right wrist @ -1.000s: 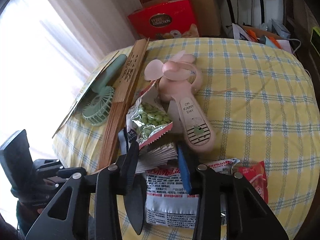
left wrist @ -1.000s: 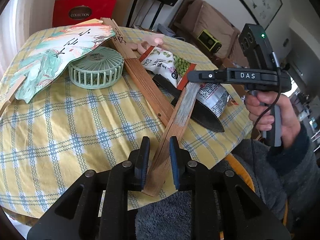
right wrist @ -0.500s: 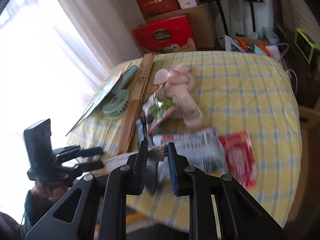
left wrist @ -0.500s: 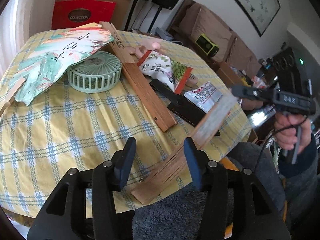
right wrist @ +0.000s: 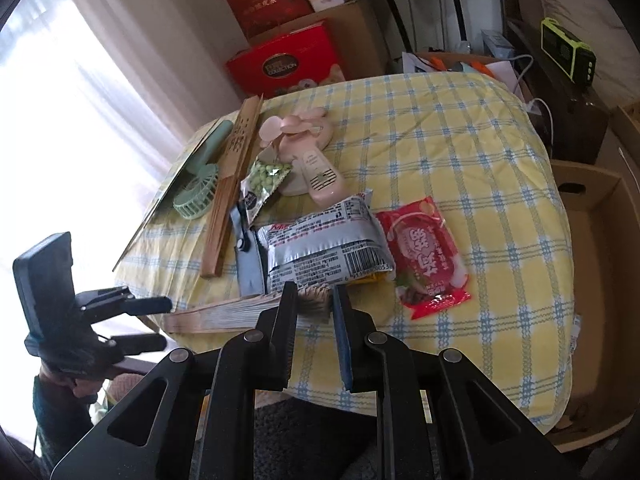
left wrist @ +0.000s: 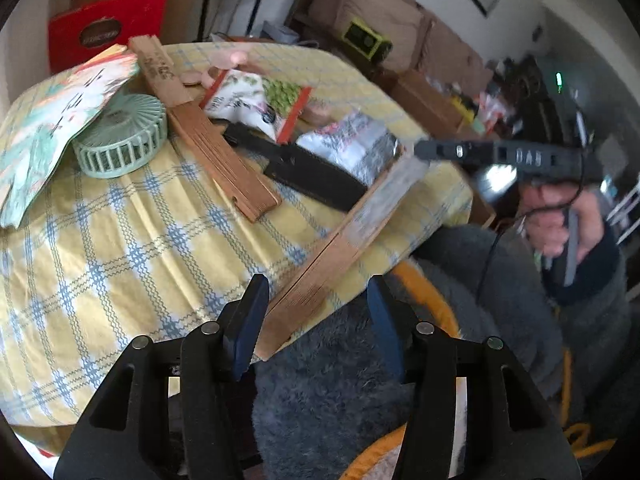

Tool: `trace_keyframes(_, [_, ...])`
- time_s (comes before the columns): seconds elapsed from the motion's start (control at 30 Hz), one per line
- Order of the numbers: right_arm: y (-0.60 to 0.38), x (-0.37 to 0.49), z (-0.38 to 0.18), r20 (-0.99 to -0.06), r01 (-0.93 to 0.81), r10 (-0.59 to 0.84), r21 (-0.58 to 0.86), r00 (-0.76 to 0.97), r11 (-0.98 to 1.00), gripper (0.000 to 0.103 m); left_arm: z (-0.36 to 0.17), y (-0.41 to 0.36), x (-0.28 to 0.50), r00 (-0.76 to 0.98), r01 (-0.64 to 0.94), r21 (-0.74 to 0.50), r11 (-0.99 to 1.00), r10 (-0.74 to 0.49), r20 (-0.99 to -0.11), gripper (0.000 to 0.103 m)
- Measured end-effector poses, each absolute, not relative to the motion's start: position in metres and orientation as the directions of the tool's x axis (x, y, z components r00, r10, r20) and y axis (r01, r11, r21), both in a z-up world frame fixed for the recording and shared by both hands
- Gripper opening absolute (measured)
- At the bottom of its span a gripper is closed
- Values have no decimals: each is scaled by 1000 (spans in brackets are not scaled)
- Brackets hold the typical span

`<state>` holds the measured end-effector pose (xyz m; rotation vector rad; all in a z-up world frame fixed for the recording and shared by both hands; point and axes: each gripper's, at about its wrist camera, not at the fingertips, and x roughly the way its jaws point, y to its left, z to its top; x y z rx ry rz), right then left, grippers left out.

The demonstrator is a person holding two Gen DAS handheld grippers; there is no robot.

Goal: Organize objects
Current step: 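Lift the wooden fan with the left gripper while the right gripper grasps the white paper fan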

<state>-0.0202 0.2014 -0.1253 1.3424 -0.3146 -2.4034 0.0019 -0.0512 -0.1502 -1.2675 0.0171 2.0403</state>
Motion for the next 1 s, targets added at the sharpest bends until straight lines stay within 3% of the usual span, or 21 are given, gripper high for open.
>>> trace_keyframes(0.23, [203,-22,-130,-774,199,-424,375,-471,-906,17,-156,-40,12,-303,-615,-155,-773,413,-859,48])
trace_keyframes(0.43, [207,-22,-133,-783,181,-410,369,-468,-911,17,-157,-39,19,-345,-639,-78,-765,376,-860,48])
trace_keyframes(0.53, [207,-22,-133,-782,183,-412,370,-468,-911,17,-157,-36,21,-375,-651,-9,-759,332,-866,39])
trace_keyframes(0.57, [207,-22,-133,-782,184,-412,369,-469,-911,17,-156,-35,22,-368,-658,-18,-753,342,-865,31])
trace_keyframes(0.63, [207,-22,-133,-782,185,-413,370,-467,-910,17,-156,-36,20,-363,-653,-36,-756,355,-861,30])
trace_keyframes(0.73, [210,-25,-137,-786,169,-417,384,-457,-908,18,-156,-39,18,-365,-650,-48,-758,367,-856,30])
trace_keyframes(0.87, [226,-29,-145,-766,102,-448,455,-461,-884,29,-156,-38,17,-365,-653,-47,-756,369,-854,29])
trace_keyframes(1.0, [232,-33,-145,-748,84,-468,490,-471,-868,32,-156,-40,16,-366,-652,-59,-756,382,-848,29])
